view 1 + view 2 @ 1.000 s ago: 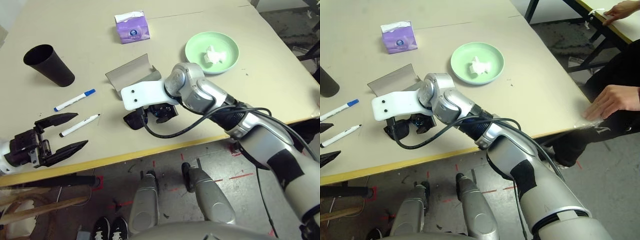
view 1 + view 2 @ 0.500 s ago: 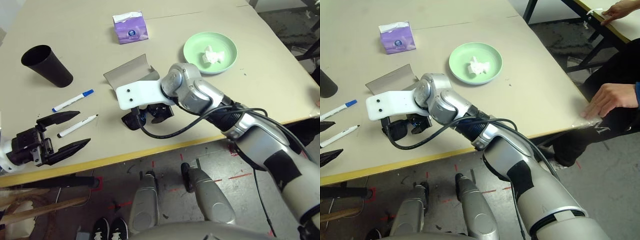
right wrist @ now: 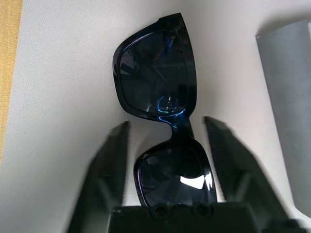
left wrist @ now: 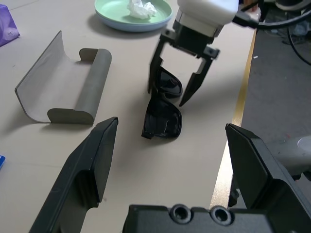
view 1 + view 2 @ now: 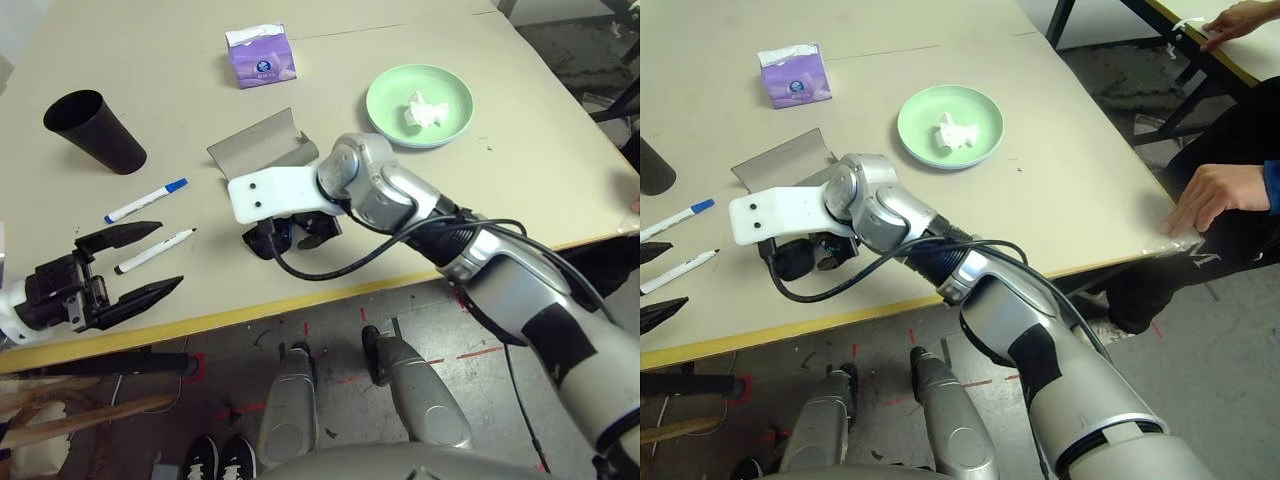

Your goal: Organize and tidy the items on the table.

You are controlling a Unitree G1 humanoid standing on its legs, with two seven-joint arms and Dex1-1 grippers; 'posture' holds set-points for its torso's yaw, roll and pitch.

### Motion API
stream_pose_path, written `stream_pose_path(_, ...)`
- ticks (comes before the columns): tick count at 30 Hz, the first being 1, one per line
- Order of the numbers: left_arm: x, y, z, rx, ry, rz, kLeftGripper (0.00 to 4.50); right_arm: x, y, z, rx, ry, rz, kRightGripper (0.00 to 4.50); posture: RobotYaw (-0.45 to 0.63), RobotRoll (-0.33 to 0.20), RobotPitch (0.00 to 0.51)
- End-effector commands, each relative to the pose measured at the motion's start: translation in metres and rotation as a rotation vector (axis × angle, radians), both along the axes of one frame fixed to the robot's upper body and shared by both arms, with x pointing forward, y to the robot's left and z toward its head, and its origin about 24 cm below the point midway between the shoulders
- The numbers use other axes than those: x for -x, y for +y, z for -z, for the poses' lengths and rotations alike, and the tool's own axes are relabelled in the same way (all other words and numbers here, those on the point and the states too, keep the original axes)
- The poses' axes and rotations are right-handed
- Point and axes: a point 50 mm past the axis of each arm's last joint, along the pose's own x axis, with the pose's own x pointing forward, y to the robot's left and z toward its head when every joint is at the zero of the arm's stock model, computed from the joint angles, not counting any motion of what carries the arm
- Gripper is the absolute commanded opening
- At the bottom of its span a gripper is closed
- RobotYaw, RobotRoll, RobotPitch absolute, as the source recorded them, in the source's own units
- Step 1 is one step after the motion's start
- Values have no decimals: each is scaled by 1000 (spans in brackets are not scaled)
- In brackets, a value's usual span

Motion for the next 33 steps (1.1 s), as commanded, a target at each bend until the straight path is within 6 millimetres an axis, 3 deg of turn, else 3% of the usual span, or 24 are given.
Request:
stream_pose_path(1, 2, -1, -3, 3, -15, -1, 4500, 4, 0, 1, -14, 18, -16, 1679, -54, 0, 274)
stream_pose_path(4, 2, -2, -6, 5, -26, -2, 4500, 4, -2, 1, -14, 23, -18, 580, -51, 0, 273)
stream_pose_path(6, 1, -4, -7, 7, -34, -1, 4500, 4, -4, 1, -15, 25, -19, 160, -47, 0, 270)
stream_pose_path(16, -1, -8, -5, 20, -39, 6, 4500, -2, -9, -7, -25, 5, 2, 161, -61, 0, 270)
stream_pose_path(28, -3, -4, -1, 28, -33, 0, 4500, -26, -4, -72, -151, -156, 37, 161, -75, 0, 266)
stream_pose_path(33, -3, -3, -1, 29, -34, -5, 4500, -26, 4, -88, -199, -198, 12, 161, -76, 0, 266)
